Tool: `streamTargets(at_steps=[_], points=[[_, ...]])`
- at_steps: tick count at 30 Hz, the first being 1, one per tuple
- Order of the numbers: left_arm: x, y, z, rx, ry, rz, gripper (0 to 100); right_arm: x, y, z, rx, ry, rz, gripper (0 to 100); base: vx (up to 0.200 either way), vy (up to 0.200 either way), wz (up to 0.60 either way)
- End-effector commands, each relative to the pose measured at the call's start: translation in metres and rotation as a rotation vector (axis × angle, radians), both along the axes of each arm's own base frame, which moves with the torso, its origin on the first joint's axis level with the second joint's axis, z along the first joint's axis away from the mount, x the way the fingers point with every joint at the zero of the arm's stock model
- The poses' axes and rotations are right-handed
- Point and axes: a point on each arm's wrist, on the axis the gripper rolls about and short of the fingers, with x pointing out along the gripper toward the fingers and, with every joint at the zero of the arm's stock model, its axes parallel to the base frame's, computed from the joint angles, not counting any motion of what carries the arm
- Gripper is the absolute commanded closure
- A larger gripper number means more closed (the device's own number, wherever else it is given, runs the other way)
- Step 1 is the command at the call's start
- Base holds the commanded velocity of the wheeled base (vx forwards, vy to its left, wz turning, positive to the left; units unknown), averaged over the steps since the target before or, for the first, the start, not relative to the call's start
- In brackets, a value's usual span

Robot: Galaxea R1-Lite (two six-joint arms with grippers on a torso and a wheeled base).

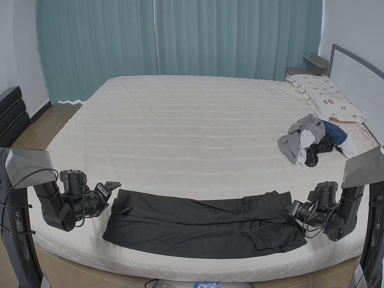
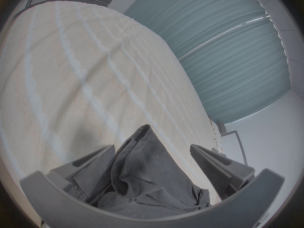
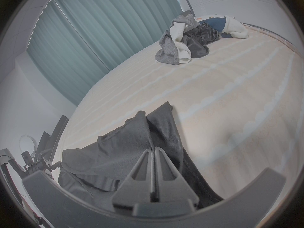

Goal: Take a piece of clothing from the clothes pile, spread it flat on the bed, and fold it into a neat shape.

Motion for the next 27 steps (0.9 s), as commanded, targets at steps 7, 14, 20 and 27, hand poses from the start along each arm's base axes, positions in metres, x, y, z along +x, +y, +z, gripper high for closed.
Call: streamTargets(at_steps=[7, 14, 20, 27], points=[[0.0, 0.0, -0.002, 0.004, 0.004, -0.001, 0, -0.01, -0.001, -0.002, -0.021, 0.031, 0.014, 0, 0.0, 0.0, 0.0], [-0.011, -0.001, -0.006, 0.092, 0.023, -0.059, 0, -0.013, -0.002, 0.01, -0.003, -0.02, 0.024, 0, 0.0, 0.0, 0.0], [-0.016, -0.013, -0.011, 0.157, 0.054, -0.071, 0, -0.017, -0.001, 0.024, 0.035, -0.051, 0.003, 0, 0.0, 0.0, 0.0], [-0.011, -0.024, -0.012, 0.186, 0.05, -0.067, 0, -0.021, -0.002, 0.029, 0.049, -0.051, -0.009, 0, 0.0, 0.0, 0.0]])
